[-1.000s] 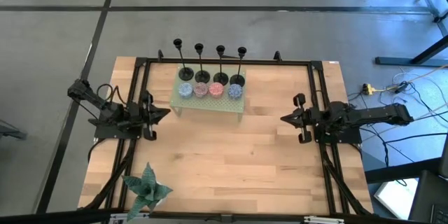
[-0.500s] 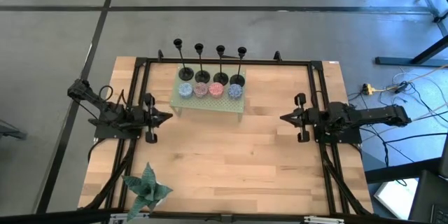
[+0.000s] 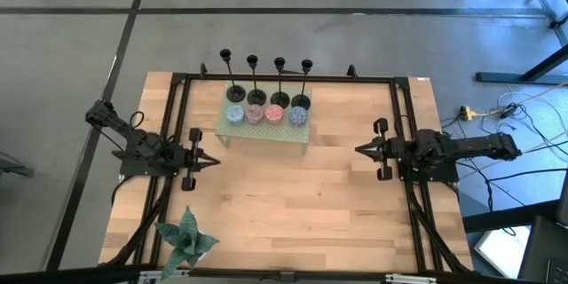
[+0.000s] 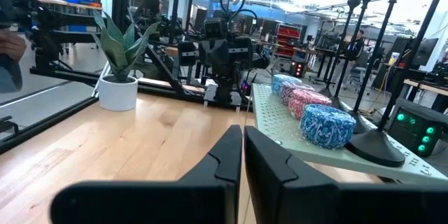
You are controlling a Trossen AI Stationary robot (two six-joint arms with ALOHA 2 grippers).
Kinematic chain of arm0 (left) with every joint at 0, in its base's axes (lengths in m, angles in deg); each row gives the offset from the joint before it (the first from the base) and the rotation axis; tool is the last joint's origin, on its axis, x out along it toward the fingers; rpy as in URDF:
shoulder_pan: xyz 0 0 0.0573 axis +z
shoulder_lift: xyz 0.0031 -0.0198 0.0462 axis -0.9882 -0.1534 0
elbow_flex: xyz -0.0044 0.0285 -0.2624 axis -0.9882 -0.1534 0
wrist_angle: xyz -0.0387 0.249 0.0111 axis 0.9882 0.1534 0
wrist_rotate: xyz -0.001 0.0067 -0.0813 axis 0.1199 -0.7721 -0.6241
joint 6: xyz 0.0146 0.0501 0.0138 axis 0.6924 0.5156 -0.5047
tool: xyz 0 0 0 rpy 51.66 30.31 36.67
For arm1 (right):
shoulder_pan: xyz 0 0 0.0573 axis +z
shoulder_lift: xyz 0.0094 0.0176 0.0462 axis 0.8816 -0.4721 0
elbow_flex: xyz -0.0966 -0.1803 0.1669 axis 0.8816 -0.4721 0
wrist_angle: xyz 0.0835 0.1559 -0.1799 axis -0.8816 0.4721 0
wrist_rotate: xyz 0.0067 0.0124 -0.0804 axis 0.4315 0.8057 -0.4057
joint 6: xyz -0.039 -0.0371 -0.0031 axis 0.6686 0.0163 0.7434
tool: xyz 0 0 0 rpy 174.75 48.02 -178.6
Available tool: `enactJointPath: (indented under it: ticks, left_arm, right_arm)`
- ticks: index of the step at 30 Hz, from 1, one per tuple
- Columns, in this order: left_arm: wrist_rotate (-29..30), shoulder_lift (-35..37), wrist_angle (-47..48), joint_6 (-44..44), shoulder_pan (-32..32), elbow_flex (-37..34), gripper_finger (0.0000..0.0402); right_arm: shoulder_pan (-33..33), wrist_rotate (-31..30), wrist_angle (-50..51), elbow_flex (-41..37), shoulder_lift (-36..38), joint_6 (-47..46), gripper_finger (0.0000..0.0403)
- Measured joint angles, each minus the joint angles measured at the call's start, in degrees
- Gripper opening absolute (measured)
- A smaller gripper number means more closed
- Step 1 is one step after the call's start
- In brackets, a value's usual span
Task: Pick & Place candle stick holders
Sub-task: Return to Home Position
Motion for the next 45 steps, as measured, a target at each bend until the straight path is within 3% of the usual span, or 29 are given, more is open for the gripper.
enactJointPath:
  ticks: [13, 45]
  left_arm:
    - [-0.13, -0.02, 0.13, -3.8, 0.02, 0.0, 0.0011]
    - [-0.2, -0.02, -0.46, -3.45, 0.02, 0.0, 0.0012]
  right_arm:
    - [0.0, 0.0, 0.0, 0.0, -0.02, -0.02, 0.0023]
    - [0.0, 0.0, 0.0, 0.0, -0.04, -0.04, 0.0023]
